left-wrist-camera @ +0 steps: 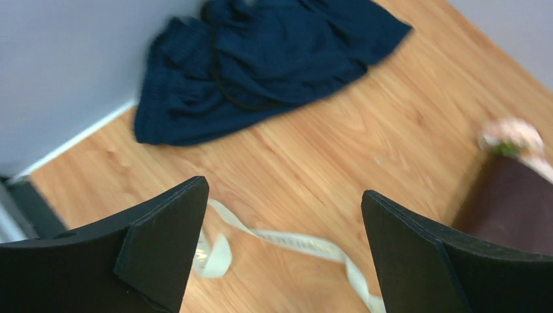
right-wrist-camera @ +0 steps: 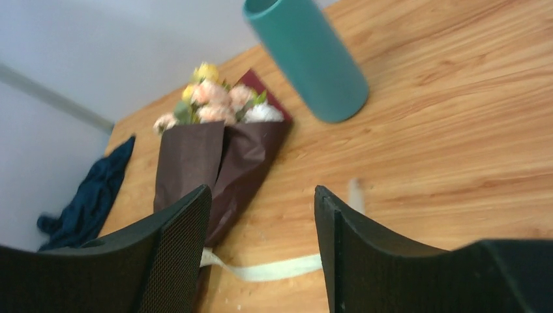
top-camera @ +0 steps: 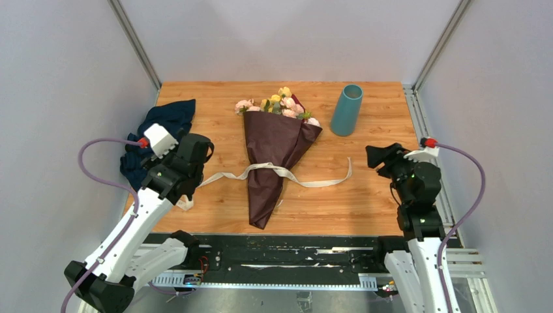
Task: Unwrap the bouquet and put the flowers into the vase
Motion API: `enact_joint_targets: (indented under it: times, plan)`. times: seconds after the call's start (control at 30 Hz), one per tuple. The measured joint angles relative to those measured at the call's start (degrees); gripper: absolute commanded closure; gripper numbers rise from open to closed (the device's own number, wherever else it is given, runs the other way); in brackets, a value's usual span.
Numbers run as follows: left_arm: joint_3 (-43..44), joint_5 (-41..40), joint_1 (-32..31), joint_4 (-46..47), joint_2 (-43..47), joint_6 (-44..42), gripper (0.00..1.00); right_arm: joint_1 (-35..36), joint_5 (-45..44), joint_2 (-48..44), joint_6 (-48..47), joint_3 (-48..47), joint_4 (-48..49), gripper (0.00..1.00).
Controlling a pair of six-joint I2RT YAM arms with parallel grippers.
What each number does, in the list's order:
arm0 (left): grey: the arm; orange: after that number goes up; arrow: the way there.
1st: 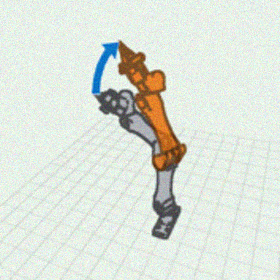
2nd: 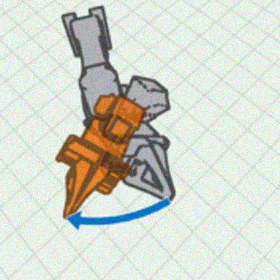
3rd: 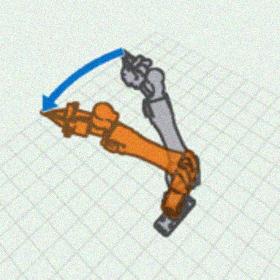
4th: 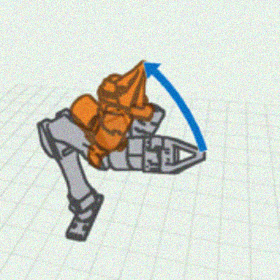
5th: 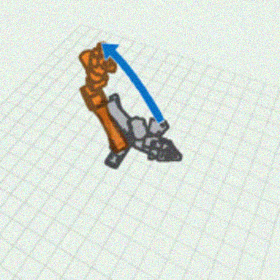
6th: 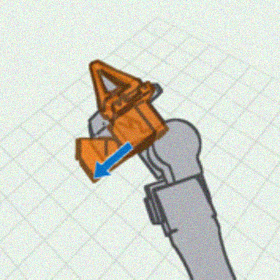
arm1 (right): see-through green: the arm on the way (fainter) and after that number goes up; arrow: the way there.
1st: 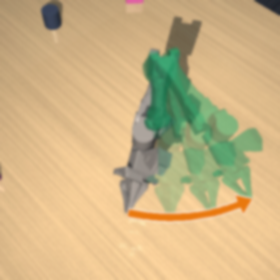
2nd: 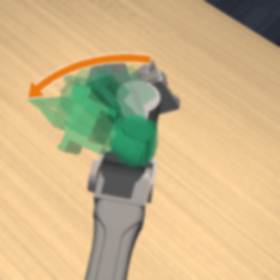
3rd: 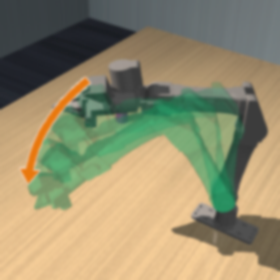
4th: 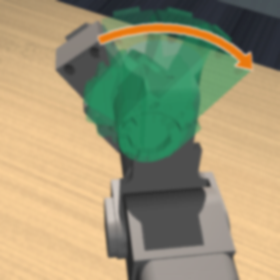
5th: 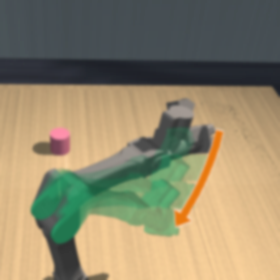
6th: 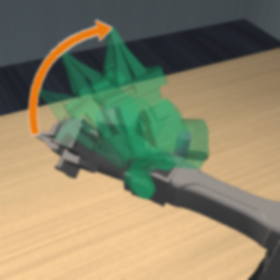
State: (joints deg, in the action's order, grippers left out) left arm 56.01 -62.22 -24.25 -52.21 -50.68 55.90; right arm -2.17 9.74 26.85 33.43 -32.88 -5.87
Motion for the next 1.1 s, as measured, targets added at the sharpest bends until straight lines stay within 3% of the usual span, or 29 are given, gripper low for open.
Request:
enact_joint_targets:
  times: [0.17,0.33,0.43,0.53,0.83,1.1]
  plan:
    - [-7.30,9.42,-3.72,12.31,0.07,-6.49,0.05,13.97,-4.48,3.82,-4.09,-0.46,-1.38,0.42]
    - [-12.35,16.31,-5.07,21.57,0.28,-11.85,0.06,35.36,-14.43,18.18,-9.29,-1.64,0.31,0.44]
    - [-12.85,17.86,-5.88,24.41,0.15,-13.73,0.05,47.04,-19.37,31.80,-14.03,-6.93,-0.26,0.45]
    - [-12.85,18.08,-6.23,25.40,-0.42,-14.27,0.04,51.69,-21.97,44.76,-18.60,-17.09,-0.26,0.48]
    - [-12.50,14.45,-6.38,20.65,-2.01,-9.49,0.05,55.47,-23.58,68.94,-30.84,-39.28,-3.76,0.47]
    - [-12.98,11.76,-6.36,14.75,-0.11,-4.76,0.05,56.54,-23.78,77.57,-36.54,-42.58,-7.61,0.48]
